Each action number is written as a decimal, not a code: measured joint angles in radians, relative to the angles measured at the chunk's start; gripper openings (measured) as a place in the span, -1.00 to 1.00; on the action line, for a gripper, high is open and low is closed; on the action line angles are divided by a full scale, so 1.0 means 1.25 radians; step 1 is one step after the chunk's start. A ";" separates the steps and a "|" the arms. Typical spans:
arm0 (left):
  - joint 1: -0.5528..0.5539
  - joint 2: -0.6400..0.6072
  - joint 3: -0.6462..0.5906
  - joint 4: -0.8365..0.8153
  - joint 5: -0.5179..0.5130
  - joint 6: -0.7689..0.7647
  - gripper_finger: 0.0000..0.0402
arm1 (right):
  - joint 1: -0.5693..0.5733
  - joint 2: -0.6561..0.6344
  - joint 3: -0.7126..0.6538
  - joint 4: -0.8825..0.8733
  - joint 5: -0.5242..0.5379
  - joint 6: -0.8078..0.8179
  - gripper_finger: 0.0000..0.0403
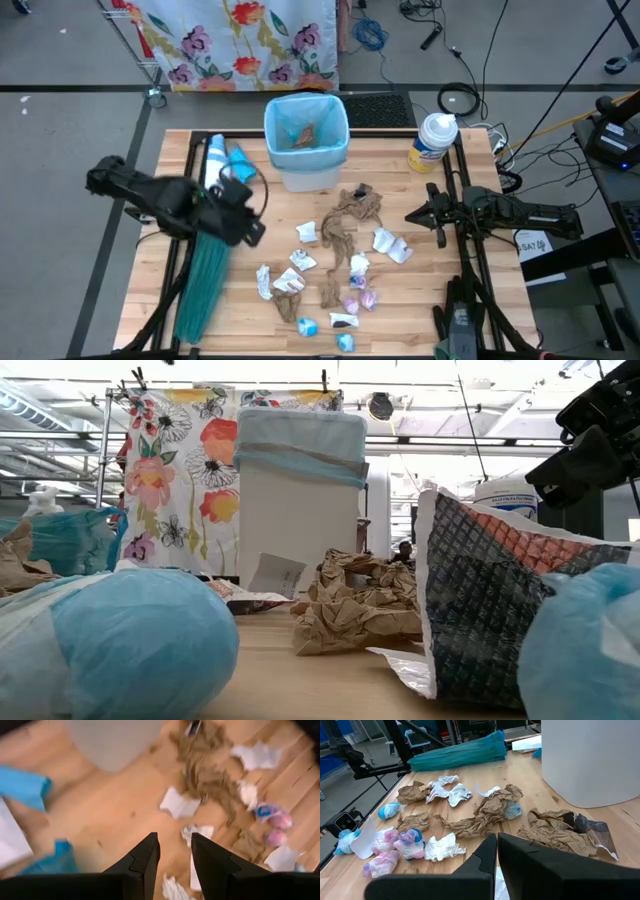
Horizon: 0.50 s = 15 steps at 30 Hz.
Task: Place trash/remove bag and relplace
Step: Put the white paper into the white trash bin
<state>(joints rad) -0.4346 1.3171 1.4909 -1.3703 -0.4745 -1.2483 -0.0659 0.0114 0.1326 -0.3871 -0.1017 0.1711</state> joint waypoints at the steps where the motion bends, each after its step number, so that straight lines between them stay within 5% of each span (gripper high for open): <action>1: -0.021 0.008 -0.016 0.005 -0.001 -0.035 -0.41 | 0.000 0.000 0.000 0.000 0.000 0.000 -0.96; 15: -0.173 0.190 -0.148 0.133 0.105 -0.405 -0.41 | 0.000 0.000 0.000 0.000 0.000 0.000 -0.96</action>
<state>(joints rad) -0.6503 1.5545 1.3055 -1.2044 -0.3435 -1.7540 -0.0658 0.0116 0.1326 -0.3866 -0.1017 0.1711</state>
